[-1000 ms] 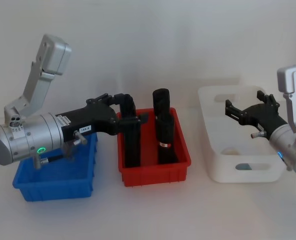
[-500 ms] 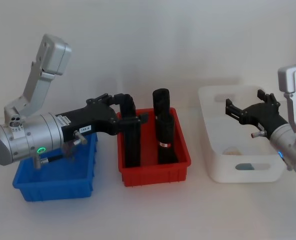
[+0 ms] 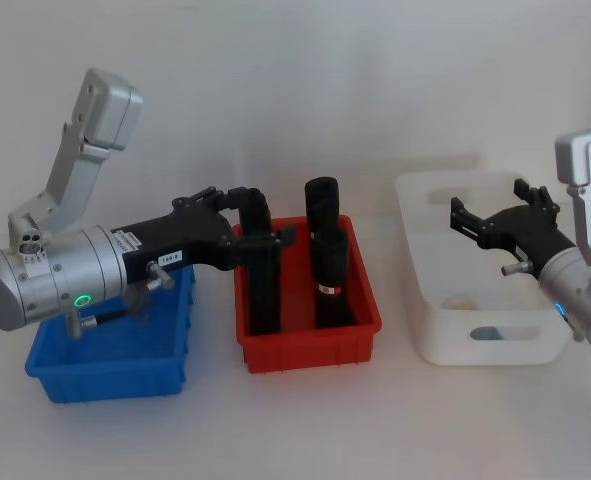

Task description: Pick the cotton swabs from the blue box and place them into the white box.

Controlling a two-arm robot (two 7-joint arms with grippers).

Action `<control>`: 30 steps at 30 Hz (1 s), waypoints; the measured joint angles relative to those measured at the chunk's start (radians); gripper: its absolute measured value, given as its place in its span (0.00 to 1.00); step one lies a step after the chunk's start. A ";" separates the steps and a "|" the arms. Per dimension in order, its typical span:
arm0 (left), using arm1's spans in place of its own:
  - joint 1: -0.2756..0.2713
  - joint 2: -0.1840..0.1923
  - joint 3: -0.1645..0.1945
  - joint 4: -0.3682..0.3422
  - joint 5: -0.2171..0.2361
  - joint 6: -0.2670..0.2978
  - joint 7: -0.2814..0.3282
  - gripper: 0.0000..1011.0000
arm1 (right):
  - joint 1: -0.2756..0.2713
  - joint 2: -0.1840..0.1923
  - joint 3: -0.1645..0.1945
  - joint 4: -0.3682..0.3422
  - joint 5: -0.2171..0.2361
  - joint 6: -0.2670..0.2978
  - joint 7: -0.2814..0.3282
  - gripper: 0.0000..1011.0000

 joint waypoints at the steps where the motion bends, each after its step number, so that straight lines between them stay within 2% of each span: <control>1: 0.000 0.000 0.000 0.000 0.000 0.000 0.000 0.99 | 0.000 0.000 0.000 0.000 0.000 0.000 0.000 0.99; 13: 0.008 -0.002 0.005 0.000 0.007 -0.013 0.019 0.99 | -0.016 0.004 -0.001 -0.017 0.003 -0.003 -0.001 0.99; 18: 0.028 -0.009 0.019 -0.001 0.028 -0.048 0.071 0.99 | -0.048 0.012 -0.003 -0.048 0.013 -0.011 -0.004 0.99; 29: 0.084 -0.025 0.058 -0.007 0.088 -0.149 0.221 0.99 | -0.156 0.039 -0.009 -0.156 0.044 -0.038 -0.016 0.99; 30: 0.084 -0.025 0.058 -0.007 0.088 -0.149 0.221 0.99 | -0.164 0.041 -0.010 -0.164 0.046 -0.040 -0.017 0.99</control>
